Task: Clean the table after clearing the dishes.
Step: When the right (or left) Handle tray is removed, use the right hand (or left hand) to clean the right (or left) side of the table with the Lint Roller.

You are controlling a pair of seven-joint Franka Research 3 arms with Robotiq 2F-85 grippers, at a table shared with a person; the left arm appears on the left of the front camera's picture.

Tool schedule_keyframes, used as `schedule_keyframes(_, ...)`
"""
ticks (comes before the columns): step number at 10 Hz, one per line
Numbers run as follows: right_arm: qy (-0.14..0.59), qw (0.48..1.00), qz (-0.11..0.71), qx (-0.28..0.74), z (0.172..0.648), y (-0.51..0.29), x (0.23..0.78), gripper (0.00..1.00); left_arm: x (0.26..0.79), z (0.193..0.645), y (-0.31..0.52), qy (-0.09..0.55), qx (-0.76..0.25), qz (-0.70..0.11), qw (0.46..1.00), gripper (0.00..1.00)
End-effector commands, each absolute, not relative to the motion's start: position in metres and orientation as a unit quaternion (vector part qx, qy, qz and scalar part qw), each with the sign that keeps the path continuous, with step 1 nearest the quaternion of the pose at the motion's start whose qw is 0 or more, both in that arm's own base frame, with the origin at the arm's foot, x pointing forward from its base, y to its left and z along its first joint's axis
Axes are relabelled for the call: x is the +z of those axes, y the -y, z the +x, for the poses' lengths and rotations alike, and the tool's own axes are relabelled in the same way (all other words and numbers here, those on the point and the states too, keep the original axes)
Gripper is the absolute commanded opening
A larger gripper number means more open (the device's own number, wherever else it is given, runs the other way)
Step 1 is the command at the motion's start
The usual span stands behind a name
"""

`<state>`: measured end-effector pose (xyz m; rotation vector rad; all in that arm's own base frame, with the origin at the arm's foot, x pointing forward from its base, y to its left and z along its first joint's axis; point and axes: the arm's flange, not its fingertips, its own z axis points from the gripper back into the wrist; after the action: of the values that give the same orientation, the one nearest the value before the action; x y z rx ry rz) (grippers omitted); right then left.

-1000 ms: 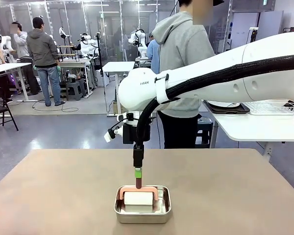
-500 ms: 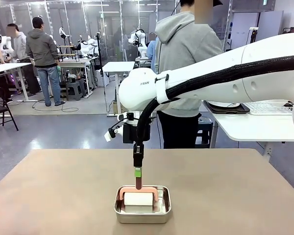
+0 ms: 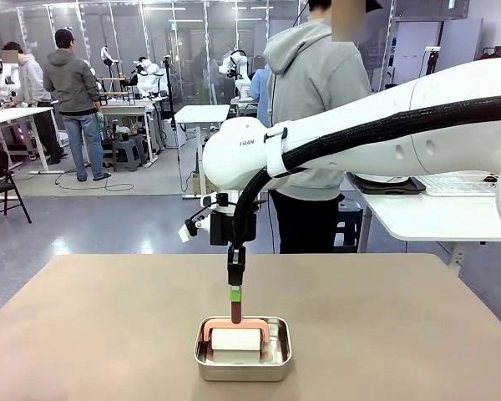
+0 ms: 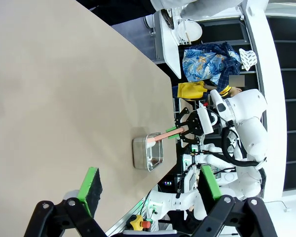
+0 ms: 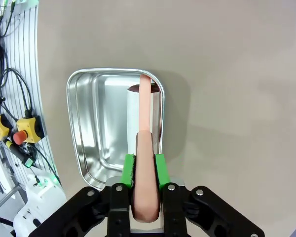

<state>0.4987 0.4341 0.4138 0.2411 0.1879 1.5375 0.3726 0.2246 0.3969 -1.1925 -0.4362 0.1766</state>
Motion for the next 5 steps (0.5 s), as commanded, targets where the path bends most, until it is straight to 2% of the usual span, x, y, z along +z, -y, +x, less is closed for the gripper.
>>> schedule_keyframes(1, -0.083, 0.72, 0.102, 0.682, 0.497, -0.434, 0.421, 0.0, 0.398, 0.369, -0.226, 0.201, 0.079, -0.557, 0.802, 1.0)
schedule_keyframes(2, -0.078, 0.719, 0.099, 0.683, 0.496, -0.432, 0.429, 0.01, 0.398, 0.369, -0.226, 0.201, 0.079, -0.557, 0.802, 1.0)
schedule_keyframes(3, -0.069, 0.74, 0.095, 0.662, 0.493, -0.425, 0.449, 0.01, 0.398, 0.369, -0.226, 0.201, 0.079, -0.557, 0.802, 1.0)
schedule_keyframes(4, -0.06, 0.743, 0.125, 0.654, 0.487, -0.411, 0.478, 0.01, 0.398, 0.369, -0.226, 0.201, 0.079, -0.557, 0.802, 1.0)
schedule_keyframes(5, -0.066, 0.78, 0.115, 0.612, 0.483, -0.396, 0.498, 0.01, 0.398, 0.369, -0.226, 0.201, 0.079, -0.557, 0.802, 1.0)
